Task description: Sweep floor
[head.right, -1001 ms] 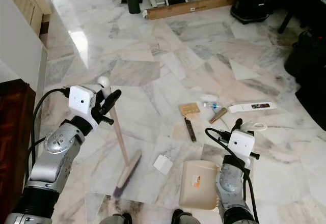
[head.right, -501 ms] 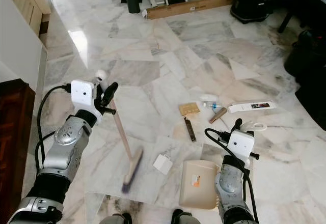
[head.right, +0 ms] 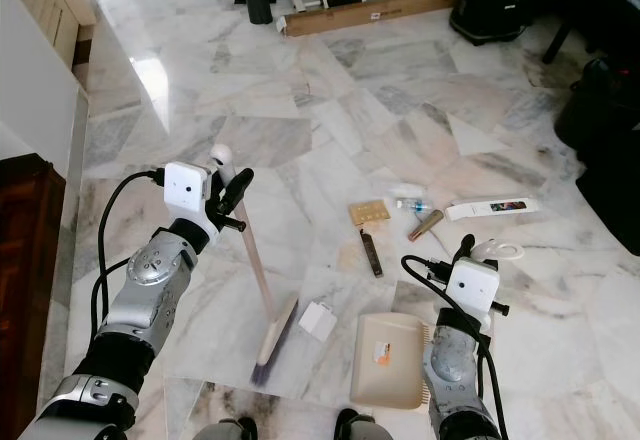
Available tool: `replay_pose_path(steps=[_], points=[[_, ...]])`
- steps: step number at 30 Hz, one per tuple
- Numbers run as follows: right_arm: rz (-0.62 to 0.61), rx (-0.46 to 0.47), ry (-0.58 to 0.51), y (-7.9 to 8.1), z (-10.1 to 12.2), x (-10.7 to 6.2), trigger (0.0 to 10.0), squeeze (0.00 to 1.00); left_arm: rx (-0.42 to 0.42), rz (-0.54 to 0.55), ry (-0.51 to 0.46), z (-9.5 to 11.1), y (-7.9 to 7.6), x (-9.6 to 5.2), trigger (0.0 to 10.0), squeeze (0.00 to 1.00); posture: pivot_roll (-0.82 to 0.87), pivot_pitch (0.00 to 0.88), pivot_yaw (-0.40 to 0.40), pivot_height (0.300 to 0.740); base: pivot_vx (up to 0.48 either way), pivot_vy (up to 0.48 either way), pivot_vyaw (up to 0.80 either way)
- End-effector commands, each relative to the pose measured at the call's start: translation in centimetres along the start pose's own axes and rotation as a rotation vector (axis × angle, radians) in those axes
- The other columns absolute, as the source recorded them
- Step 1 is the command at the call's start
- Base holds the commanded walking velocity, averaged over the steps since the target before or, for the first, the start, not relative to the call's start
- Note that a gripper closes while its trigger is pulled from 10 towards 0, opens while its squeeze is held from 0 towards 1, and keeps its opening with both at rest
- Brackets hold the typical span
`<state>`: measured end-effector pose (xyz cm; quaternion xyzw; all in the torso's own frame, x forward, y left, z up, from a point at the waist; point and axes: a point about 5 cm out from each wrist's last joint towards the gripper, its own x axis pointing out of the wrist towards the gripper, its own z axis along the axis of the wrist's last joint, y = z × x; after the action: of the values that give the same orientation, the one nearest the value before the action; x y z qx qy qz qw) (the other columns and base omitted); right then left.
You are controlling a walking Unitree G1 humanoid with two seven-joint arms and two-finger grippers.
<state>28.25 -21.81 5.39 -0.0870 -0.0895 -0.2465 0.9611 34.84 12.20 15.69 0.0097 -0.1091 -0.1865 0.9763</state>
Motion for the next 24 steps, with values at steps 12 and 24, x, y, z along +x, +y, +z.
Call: replay_pose_path(steps=[12, 24], points=[[0.022, -0.053, 0.079, -0.46, -1.46, -1.01, 10.0, 0.0, -0.085, -0.047, 0.027, -0.77, -0.31, -0.27, 10.0, 0.0, 0.2, 0.23, 0.025, 0.74, 0.0, 0.0, 0.0], [0.017, -0.056, 0.08, -0.5, -1.35, -0.68, 10.0, 0.0, -0.279, -0.059, 0.097, -0.99, -0.13, 0.12, 10.0, 0.0, 0.21, 0.223, 0.026, 0.74, 0.0, 0.0, 0.0]])
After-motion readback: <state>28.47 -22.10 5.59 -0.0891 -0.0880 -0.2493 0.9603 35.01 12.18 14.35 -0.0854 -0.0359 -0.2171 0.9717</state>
